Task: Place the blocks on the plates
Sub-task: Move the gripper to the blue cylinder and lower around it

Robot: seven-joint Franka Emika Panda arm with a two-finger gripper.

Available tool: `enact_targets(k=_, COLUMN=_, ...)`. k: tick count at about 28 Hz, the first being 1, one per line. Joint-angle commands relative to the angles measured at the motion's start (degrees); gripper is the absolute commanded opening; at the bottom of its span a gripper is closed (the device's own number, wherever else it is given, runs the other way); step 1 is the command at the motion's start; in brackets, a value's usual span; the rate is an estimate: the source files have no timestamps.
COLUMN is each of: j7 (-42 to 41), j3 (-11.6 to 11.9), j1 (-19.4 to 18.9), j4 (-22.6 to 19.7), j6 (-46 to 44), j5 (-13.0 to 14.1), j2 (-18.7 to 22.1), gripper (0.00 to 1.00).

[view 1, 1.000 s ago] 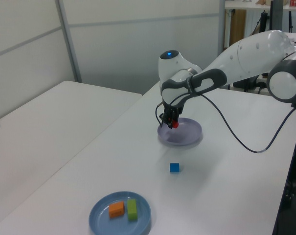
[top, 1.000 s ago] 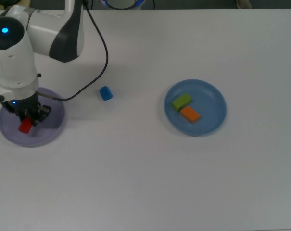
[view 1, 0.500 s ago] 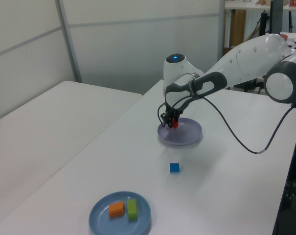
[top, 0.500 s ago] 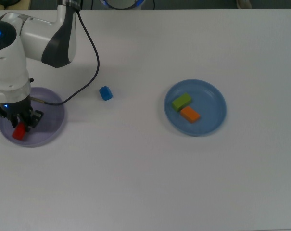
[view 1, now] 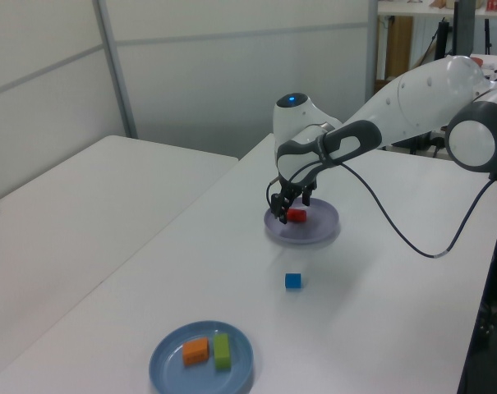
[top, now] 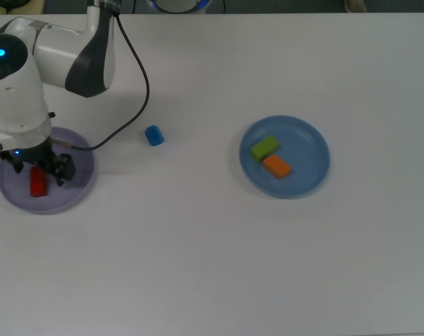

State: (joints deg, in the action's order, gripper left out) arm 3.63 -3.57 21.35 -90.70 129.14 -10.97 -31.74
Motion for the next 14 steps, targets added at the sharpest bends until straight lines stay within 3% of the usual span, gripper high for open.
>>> enact_targets(k=1, j7=-5.64, j3=-1.61, j1=-0.61, j4=-2.2, j6=-8.1, j5=6.29, j2=4.84, gripper=1.0)
enact_targets(k=3, j7=-7.93, j3=-1.97, j1=-1.04, j4=-2.2, j6=-13.28, j5=8.94, j2=7.04, gripper=1.0)
enact_targets(k=9, j7=-11.36, j3=-1.97, j1=-3.68, j4=-2.2, j6=-22.09, j5=11.67, j2=9.86, gripper=1.0)
enact_targets(k=13, j7=-12.51, j3=-1.88, j1=-6.48, j4=-2.99, j6=-23.85, j5=10.62, j2=9.59, gripper=1.0)
enact_targets(k=14, j7=-13.9, j3=-1.79, j1=-8.67, j4=-5.0, j6=-23.76, j5=8.0, j2=9.24, gripper=1.0)
